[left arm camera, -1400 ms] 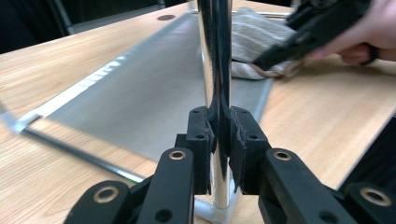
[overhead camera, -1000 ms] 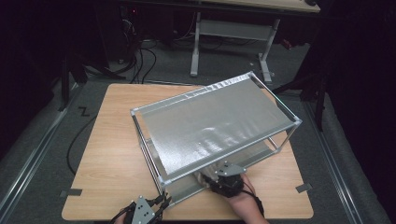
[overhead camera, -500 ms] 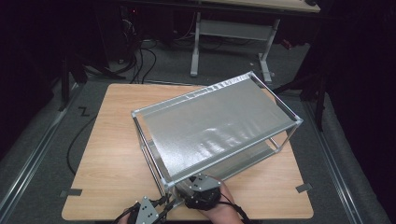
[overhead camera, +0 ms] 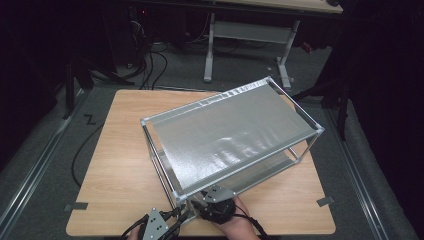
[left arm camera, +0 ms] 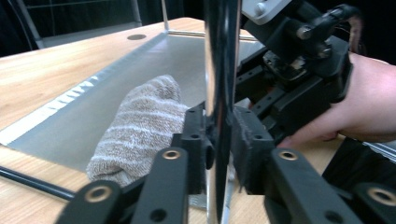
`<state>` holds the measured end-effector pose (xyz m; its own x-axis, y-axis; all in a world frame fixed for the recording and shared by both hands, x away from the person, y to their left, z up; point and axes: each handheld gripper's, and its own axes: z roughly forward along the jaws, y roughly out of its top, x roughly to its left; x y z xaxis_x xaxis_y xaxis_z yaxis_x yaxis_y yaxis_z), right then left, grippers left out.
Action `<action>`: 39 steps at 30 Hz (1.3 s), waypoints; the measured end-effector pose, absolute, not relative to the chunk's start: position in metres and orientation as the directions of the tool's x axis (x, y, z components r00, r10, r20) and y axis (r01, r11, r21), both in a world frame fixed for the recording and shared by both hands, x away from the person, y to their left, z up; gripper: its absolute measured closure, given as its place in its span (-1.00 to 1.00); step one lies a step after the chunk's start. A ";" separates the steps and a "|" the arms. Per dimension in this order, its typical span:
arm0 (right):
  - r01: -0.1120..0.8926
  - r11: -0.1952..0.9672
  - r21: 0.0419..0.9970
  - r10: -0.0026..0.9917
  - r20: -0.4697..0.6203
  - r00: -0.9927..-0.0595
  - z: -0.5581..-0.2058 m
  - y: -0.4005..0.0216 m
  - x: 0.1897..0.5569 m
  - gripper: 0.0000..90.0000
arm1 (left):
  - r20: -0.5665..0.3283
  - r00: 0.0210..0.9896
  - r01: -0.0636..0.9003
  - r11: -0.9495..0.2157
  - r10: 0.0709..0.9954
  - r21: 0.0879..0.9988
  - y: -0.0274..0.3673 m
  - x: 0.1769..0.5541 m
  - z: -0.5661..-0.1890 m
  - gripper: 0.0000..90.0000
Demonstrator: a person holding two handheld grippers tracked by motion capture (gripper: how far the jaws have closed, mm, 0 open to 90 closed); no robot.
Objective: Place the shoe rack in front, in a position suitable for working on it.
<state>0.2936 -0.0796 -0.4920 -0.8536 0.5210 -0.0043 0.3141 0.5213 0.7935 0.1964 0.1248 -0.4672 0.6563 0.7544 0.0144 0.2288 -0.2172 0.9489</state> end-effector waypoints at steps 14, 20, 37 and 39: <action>0.277 0.559 0.782 0.537 -0.087 -0.839 -0.499 -0.085 0.294 0.28 | -0.015 0.676 0.279 -0.236 0.737 0.931 0.128 0.196 -0.461 0.78; 0.322 0.541 0.777 0.600 -0.088 -0.795 -0.499 -0.105 0.302 0.26 | -0.015 0.676 0.264 -0.222 0.737 0.939 0.132 0.194 -0.463 0.78; 0.459 0.447 0.768 0.804 -0.120 -0.582 -0.497 -0.208 0.348 0.22 | -0.008 0.666 0.262 -0.224 0.746 0.939 0.143 0.194 -0.463 0.78; 0.485 0.411 0.772 0.833 -0.101 -0.545 -0.497 -0.221 0.353 0.21 | 0.005 0.645 0.262 -0.227 0.764 0.938 0.148 0.195 -0.463 0.78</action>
<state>0.3528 -0.2215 -0.4971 -0.5447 0.8325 -0.1011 0.4850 0.4111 0.7718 0.1953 0.1484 -0.4627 0.6448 0.7643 0.0052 0.2616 -0.2271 0.9381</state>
